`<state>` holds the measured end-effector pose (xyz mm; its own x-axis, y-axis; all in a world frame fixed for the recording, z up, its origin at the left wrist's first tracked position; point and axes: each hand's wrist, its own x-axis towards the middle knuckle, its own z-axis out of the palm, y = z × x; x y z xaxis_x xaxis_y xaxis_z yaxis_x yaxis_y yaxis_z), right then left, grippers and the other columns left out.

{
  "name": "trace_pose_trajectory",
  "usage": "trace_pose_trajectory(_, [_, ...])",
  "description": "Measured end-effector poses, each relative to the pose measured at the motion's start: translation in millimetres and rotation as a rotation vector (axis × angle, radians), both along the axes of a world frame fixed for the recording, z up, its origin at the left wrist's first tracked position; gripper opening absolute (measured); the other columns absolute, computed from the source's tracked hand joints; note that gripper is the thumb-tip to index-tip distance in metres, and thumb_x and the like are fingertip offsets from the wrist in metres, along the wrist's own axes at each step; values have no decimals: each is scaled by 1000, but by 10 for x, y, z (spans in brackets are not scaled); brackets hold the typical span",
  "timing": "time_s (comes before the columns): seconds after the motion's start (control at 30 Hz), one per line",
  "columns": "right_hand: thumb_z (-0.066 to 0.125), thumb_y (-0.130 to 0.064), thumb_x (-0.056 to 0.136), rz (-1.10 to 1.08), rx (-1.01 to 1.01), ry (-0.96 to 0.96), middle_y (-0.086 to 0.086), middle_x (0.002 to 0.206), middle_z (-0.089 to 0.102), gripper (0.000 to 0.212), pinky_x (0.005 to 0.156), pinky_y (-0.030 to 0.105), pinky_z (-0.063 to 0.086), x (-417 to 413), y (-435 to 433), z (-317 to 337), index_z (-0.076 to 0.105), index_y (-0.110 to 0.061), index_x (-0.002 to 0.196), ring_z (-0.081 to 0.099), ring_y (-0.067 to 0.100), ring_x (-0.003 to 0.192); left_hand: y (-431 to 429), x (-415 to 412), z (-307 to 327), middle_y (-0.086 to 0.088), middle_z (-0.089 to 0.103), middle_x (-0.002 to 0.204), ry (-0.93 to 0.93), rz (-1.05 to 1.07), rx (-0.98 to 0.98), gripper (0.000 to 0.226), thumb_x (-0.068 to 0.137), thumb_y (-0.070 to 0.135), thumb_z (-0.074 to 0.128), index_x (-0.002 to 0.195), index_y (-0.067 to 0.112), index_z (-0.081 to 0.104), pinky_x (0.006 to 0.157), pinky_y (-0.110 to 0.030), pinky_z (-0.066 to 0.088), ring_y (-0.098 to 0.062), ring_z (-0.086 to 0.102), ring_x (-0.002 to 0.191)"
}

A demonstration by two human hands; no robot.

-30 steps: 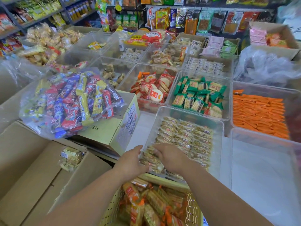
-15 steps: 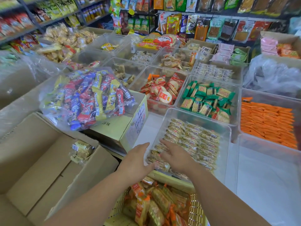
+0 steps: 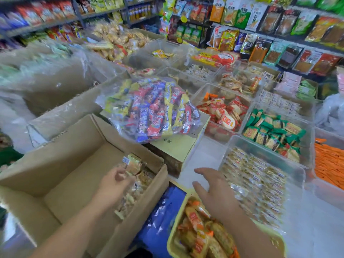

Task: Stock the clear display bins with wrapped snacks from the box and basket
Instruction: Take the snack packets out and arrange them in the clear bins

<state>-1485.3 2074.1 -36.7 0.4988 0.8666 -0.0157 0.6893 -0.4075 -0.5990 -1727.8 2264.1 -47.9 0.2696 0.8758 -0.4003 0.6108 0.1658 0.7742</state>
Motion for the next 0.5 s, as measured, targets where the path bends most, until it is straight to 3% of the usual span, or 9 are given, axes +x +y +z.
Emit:
trace_pose_trajectory(0.1, [55, -44, 100, 123, -75, 85, -17, 148, 45, 41, 116, 26, 30, -406, 241, -36, 52, -40, 141, 34, 6, 140, 313, -128, -310, -1, 64, 99, 107, -67, -188, 41, 95, 36, 73, 121, 8, 58, 59, -22, 44, -15, 60, 81])
trace_pose_trajectory(0.17, [52, -50, 100, 178, -120, 141, -19, 159, 30, 42, 119, 27, 24, -612, 401, -71, 46, -49, 142, 25, 5, 146, 437, -130, -509, -1, 62, 85, 91, -85, -256, 37, 95, 33, 74, 115, 6, 58, 51, -18, 45, -15, 59, 71])
trace_pose_trajectory(0.23, [49, -55, 100, 191, -156, 157, -22, 164, 13, 45, 118, 28, 22, -774, 548, -115, 42, -52, 144, 19, 6, 148, 547, -118, -714, -2, 64, 78, 98, -124, -267, 31, 95, 39, 73, 104, 11, 64, 58, -22, 47, -22, 62, 71])
trace_pose_trajectory(0.3, [46, -60, 99, 164, -182, 142, -27, 161, 2, 47, 117, 33, 29, -896, 653, -164, 43, -51, 145, 23, 9, 146, 622, -102, -884, -5, 74, 103, 155, -233, -333, 45, 93, 58, 67, 115, 18, 66, 82, -32, 53, -26, 70, 93])
trace_pose_trajectory(0.37, [48, -62, 97, 110, -190, 123, -30, 156, 0, 46, 111, 35, 40, -965, 711, -201, 47, -51, 141, 31, 4, 139, 661, -69, -1021, -10, 63, 141, 200, -288, -410, 81, 89, 75, 57, 147, 19, 50, 103, -41, 49, -29, 64, 121])
trace_pose_trajectory(0.43, [52, -62, 95, 67, -189, 110, -32, 154, 0, 43, 105, 35, 46, -1009, 742, -218, 50, -52, 137, 30, -18, 126, 671, 2, -1099, -10, 51, 155, 212, -294, -416, 106, 80, 89, 50, 157, 18, 37, 110, -47, 44, -32, 56, 134])
trace_pose_trajectory(0.5, [54, -60, 95, 35, -189, 93, -33, 153, 0, 40, 98, 32, 50, -1042, 765, -225, 53, -50, 134, 34, -26, 114, 655, 72, -1145, -10, 51, 155, 214, -279, -409, 117, 71, 97, 47, 157, 18, 37, 112, -50, 42, -34, 53, 137])
